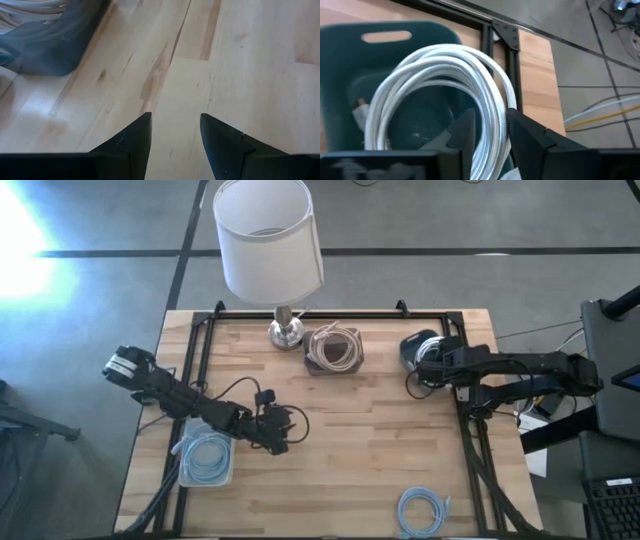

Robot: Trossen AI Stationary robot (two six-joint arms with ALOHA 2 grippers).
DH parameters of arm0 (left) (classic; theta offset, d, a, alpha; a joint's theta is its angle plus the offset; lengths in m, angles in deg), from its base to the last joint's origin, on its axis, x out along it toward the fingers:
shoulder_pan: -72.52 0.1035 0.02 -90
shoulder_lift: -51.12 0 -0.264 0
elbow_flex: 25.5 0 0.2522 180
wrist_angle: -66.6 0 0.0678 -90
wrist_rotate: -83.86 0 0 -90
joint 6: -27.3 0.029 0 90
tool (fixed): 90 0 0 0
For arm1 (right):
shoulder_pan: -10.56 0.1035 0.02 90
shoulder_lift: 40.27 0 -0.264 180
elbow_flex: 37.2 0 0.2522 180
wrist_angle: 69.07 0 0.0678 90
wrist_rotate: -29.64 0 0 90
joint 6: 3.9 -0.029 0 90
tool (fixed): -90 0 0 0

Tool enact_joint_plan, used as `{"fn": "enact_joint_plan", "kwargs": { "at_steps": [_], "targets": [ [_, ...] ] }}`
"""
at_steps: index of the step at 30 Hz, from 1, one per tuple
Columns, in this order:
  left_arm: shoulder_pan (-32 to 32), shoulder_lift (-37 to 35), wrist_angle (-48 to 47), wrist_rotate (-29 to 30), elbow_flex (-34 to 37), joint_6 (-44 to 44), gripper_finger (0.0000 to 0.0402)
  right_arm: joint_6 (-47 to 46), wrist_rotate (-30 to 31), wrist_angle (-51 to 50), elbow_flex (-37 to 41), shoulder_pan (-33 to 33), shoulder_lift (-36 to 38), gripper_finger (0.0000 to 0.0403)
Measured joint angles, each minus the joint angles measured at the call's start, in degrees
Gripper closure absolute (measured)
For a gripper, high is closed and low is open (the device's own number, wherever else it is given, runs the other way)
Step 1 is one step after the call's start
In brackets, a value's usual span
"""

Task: Sort HDMI cables
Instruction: Put the white HDMI cable into the blue bin, then put the light blue HDMI cable into the white bin

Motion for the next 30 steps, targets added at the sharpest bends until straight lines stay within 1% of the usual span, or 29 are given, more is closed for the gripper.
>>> {"fn": "enact_joint_plan", "kwargs": {
  "at_steps": [4,7,10,14,17,20,23,25,30],
  "targets": [
    [0.0,0.0,0.2,1.0,0.0,0.0,0.0229,1.5,-0.1,0.4,-2.6,0.1,0.0,0.027],
    [0.1,0.0,0.2,1.5,0.0,0.0,0.0229,3.7,-1.4,0.6,-5.0,0.6,0.0,0.0258],
    [0.2,0.0,0.2,1.5,0.0,0.4,0.0229,6.9,-5.2,1.8,-7.3,1.7,0.0,0.0249],
    [0.6,0.0,0.2,1.7,0.0,1.9,0.0229,9.3,-12.8,6.0,-9.0,5.0,-0.3,0.0242],
    [1.0,0.0,1.1,2.8,0.0,3.6,0.0229,11.5,-19.1,12.1,-9.0,8.8,-1.4,0.0242],
    [1.7,0.0,4.2,3.0,0.0,6.9,0.0229,13.3,-24.8,19.2,-8.9,13.9,-3.5,0.0246],
    [2.4,0.0,8.4,3.0,0.0,12.2,0.0229,14.8,-28.0,24.8,-9.3,19.8,-6.8,0.0251],
    [3.0,0.0,11.2,3.0,0.0,16.5,0.0229,14.9,-30.0,26.3,-10.5,23.8,-9.4,0.0252],
    [4.7,0.0,18.7,3.0,0.0,25.1,0.0229,14.9,-35.8,26.1,-15.0,33.8,-17.0,0.025]
  ]
}}
